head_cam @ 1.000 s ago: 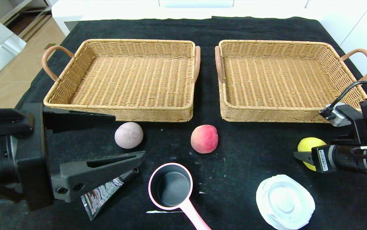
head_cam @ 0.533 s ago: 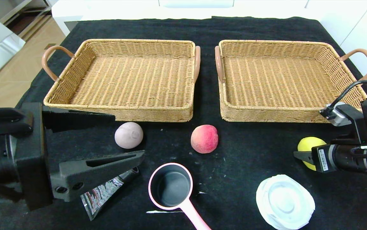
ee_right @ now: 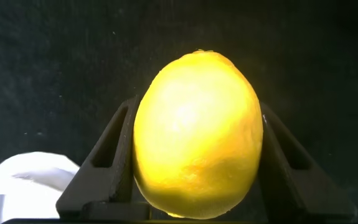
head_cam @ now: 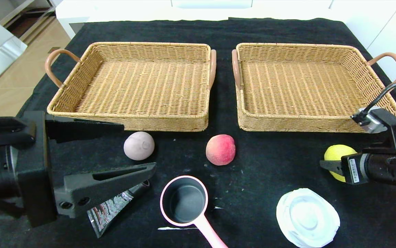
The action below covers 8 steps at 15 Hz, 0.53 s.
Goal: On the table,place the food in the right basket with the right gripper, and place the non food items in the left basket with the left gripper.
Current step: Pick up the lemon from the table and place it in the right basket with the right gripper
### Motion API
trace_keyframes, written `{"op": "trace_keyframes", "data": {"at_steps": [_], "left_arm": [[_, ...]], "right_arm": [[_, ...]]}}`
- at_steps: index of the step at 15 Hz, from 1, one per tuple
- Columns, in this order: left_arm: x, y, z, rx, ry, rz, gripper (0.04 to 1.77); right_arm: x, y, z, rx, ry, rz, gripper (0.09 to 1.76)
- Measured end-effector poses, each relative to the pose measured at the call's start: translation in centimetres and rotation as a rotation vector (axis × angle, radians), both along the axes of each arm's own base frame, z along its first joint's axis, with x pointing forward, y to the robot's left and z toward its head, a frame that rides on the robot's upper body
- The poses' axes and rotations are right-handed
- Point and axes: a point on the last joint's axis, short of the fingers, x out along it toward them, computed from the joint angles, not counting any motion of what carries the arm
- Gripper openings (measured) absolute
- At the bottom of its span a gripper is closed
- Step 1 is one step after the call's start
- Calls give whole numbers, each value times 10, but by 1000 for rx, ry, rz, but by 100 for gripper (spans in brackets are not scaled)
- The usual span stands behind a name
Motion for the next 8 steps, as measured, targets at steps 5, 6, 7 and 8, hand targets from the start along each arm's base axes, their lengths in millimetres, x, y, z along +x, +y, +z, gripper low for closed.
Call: {"op": "trace_keyframes", "data": {"at_steps": [5, 6, 7, 8], "left_arm": [[0, 0, 0, 0, 0, 1, 172], [0, 0, 0, 0, 0, 1, 172], [0, 0, 0, 0, 0, 1, 172], [0, 0, 0, 0, 0, 2, 172]], "right_arm": [[-18, -5, 31, 14, -66, 2, 114], [-20, -5, 39, 19, -85, 2, 114], [-22, -6, 47, 24, -103, 2, 114], [-22, -6, 55, 31, -128, 2, 114]]}}
